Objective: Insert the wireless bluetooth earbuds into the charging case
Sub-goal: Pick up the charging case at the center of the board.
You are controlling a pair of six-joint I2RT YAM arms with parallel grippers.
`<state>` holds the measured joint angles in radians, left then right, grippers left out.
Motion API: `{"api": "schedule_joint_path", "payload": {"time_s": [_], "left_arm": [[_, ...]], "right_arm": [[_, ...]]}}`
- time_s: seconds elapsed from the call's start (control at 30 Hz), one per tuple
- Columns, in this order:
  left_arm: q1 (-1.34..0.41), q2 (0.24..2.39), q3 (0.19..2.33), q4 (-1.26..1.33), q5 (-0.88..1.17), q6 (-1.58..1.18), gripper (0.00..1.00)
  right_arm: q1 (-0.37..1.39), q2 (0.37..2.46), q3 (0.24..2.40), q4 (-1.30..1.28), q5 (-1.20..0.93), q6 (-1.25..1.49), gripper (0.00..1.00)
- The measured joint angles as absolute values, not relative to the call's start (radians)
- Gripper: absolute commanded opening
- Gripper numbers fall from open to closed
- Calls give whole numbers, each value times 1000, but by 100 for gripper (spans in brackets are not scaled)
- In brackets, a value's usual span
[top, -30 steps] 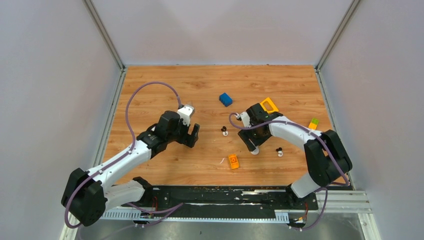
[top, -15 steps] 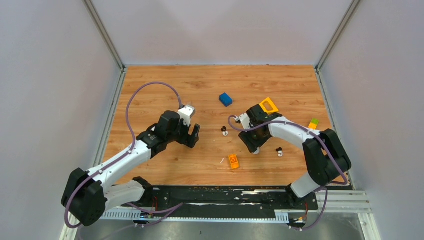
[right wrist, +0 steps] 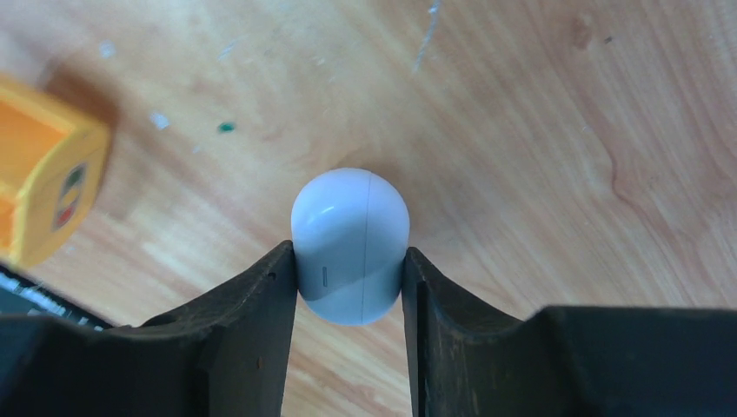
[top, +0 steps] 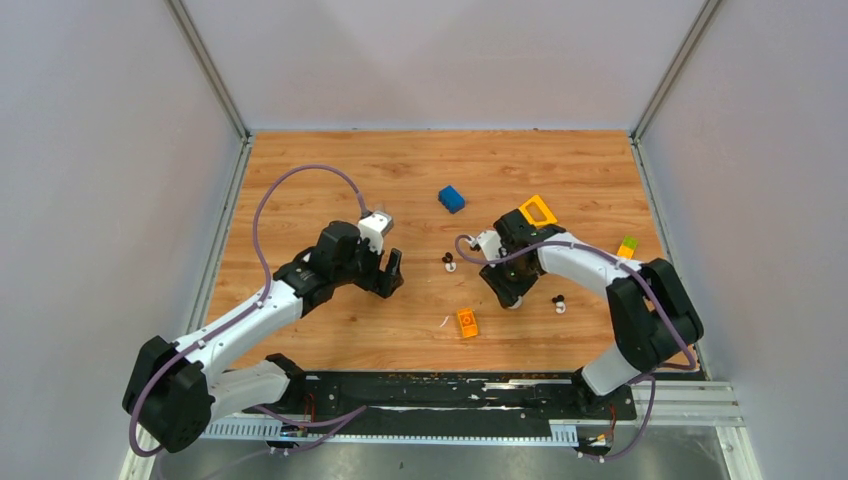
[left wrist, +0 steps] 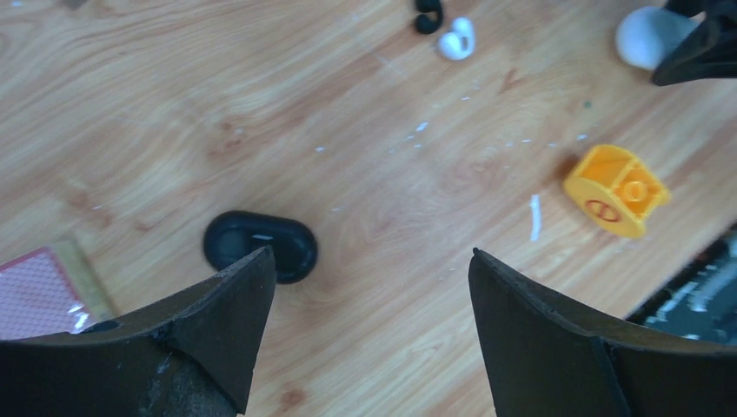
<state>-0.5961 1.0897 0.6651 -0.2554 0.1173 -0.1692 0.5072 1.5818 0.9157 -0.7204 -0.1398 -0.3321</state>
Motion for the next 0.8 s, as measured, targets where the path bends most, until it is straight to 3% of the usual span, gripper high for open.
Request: {"api": "schedule_joint_path", "payload": {"time_s": [0.33,0.57,0.8], "left_arm": [[-735,1048,715,-114,321,-534,82],[-879,1173,843,3,324,-730,70],[-912,1325,898,49,316,-854,66]], "right_arm": [[511,1152,962,-812,-362,-528,17],[515,1131,1002,-890,-491,-574,18],[515,1127,1054,-939,-568,-580,18]]}}
